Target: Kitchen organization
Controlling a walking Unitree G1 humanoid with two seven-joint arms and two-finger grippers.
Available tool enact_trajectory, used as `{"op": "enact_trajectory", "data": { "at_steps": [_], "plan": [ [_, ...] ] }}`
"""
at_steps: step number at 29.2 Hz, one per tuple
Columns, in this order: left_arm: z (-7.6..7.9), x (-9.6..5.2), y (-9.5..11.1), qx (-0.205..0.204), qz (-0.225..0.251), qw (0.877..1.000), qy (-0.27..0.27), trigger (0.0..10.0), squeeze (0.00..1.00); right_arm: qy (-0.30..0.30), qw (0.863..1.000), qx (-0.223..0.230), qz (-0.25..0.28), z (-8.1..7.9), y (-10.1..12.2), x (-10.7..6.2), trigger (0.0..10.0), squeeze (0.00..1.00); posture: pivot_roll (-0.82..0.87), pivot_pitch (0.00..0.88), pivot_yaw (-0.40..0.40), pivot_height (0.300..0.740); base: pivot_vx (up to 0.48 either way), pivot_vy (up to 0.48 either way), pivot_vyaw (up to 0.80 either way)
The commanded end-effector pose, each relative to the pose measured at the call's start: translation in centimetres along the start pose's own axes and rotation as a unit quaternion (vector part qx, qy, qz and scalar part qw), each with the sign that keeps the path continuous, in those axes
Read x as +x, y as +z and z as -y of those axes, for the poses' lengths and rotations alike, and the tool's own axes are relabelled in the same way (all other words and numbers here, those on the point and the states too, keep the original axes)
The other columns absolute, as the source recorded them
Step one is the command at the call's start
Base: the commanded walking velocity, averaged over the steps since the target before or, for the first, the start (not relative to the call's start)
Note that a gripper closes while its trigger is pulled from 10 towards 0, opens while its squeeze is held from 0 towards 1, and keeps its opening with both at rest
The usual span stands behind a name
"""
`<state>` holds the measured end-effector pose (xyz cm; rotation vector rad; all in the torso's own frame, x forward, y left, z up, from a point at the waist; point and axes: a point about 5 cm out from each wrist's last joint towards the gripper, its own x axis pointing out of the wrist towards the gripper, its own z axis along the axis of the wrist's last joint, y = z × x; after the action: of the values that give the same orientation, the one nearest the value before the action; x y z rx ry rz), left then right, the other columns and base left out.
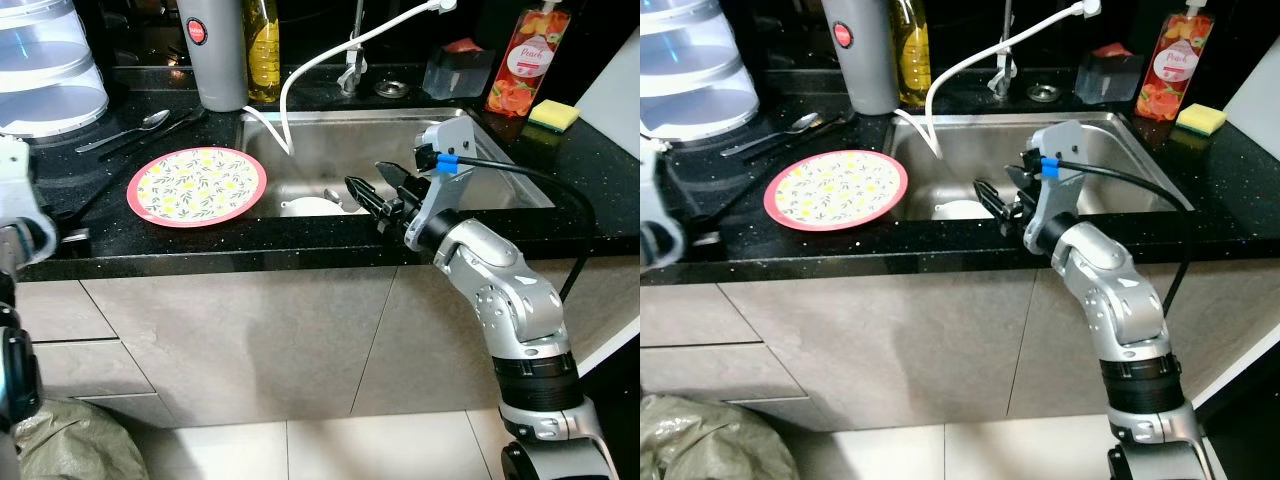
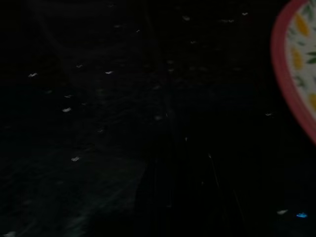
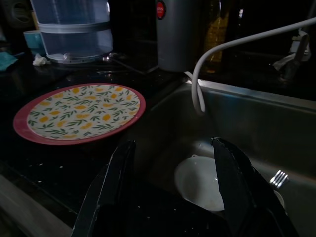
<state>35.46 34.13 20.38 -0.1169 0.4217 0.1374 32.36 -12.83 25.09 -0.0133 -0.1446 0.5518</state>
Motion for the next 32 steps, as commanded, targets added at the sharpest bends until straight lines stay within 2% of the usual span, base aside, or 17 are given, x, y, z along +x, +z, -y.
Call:
{"op": "enact_trajectory", "data": {
  "at_steps": [1, 9, 10, 11, 14, 15, 18, 19, 20, 22, 23, 26, 31, 32],
  "plan": [
    [1.3, 1.0, -3.0, -0.017, -0.062, 0.998, -0.026, 0.0, 0.00, -0.002, 1.000, -0.002, -0.001, 0.1, 0.2, 0.1, 10.0, 0.00, 0.08, 0.033, -0.008, 0.740, 0.000, 0.000, 0.00],
    [1.9, 1.1, -2.6, -0.028, -0.049, 0.998, -0.040, 0.0, 0.00, -0.002, 1.000, -0.001, -0.001, 0.1, 0.2, 0.2, 10.0, 0.00, 0.08, 0.032, -0.012, 0.740, 0.000, 0.000, 0.00],
    [2.1, 1.0, -1.8, -0.030, -0.029, 0.998, -0.046, 9.3, 0.00, -0.002, 1.000, -0.001, -0.001, 0.1, 0.2, 0.2, 10.0, 0.00, 0.08, 0.032, -0.012, 0.740, 0.000, 0.000, 0.00],
    [2.4, 0.9, -0.2, -0.020, 0.021, 0.998, -0.047, 10.0, 0.00, -0.001, 1.000, -0.001, 0.000, 0.1, 0.2, 0.2, 10.0, 0.00, 0.08, 0.031, -0.011, 0.740, 0.000, 0.000, 0.00],
    [2.6, 0.2, 2.8, 0.025, 0.129, 0.991, -0.015, 10.0, 0.00, -0.001, 1.000, -0.001, -0.001, 0.1, 0.2, 0.2, 10.0, 0.00, 0.08, 0.031, -0.010, 0.740, 0.000, 0.000, 0.00],
    [2.6, 0.2, 2.8, 0.025, 0.129, 0.991, -0.015, 10.0, 0.00, -0.001, 1.000, -0.001, -0.001, 0.1, 0.2, 0.2, 10.0, 0.00, 0.08, 0.031, -0.010, 0.740, 0.000, 0.000, 0.00],
    [3.8, -0.7, 4.5, 0.051, 0.192, 0.979, -0.039, 10.0, 0.00, -0.002, 1.000, 0.000, 0.000, 0.1, 0.2, 0.2, 10.0, 0.00, 0.08, 0.028, -0.008, 0.740, 0.000, 0.000, 0.00],
    [3.8, -0.7, 4.5, 0.051, 0.192, 0.979, -0.039, 10.0, 0.00, -0.002, 1.000, 0.000, 0.000, 0.1, 0.2, 0.2, 10.0, 0.00, 0.08, 0.028, -0.008, 0.740, 0.000, 0.000, 0.00],
    [4.2, -1.0, 5.0, 0.057, 0.213, 0.974, -0.052, 10.0, 0.00, -0.002, 1.000, 0.000, 0.000, 0.1, 0.2, 0.2, 10.0, 0.00, 0.08, 0.027, -0.008, 0.740, 0.000, 0.000, 0.00],
    [4.2, -1.0, 5.0, 0.057, 0.213, 0.974, -0.052, 10.0, 0.00, -0.002, 1.000, 0.000, 0.000, 0.1, 0.2, 0.2, 10.0, 0.00, 0.08, 0.027, -0.008, 0.740, 0.000, 0.000, 0.00],
    [4.5, -1.4, 5.4, 0.064, 0.230, 0.969, -0.059, 10.0, 0.00, -0.002, 1.000, 0.000, 0.001, 0.1, 0.2, 0.2, 10.0, 0.00, 0.08, 0.027, -0.008, 0.740, 0.000, 0.000, 0.00],
    [6.4, -2.2, 6.0, 0.099, 0.264, 0.955, -0.096, 10.0, 0.00, -0.004, 1.000, 0.000, 0.002, 0.1, 0.2, 0.3, 10.0, 0.00, 0.08, 0.021, -0.007, 0.740, 0.000, 0.000, 0.00],
    [7.8, -2.5, 5.9, 0.108, 0.274, 0.948, -0.119, 10.0, 0.00, -0.007, 1.000, 0.001, 0.005, 0.2, 0.3, 0.4, 10.0, 0.00, 0.08, 0.021, -0.007, 0.740, 0.000, 0.000, 0.00],
    [8.8, -2.7, 5.7, 0.115, 0.278, 0.944, -0.138, 10.0, 0.00, -0.014, 1.000, 0.003, 0.010, 0.3, 0.4, 0.5, 10.0, 0.00, 0.08, 0.012, -0.008, 0.740, 0.000, 0.000, 0.00]
  ]
}}
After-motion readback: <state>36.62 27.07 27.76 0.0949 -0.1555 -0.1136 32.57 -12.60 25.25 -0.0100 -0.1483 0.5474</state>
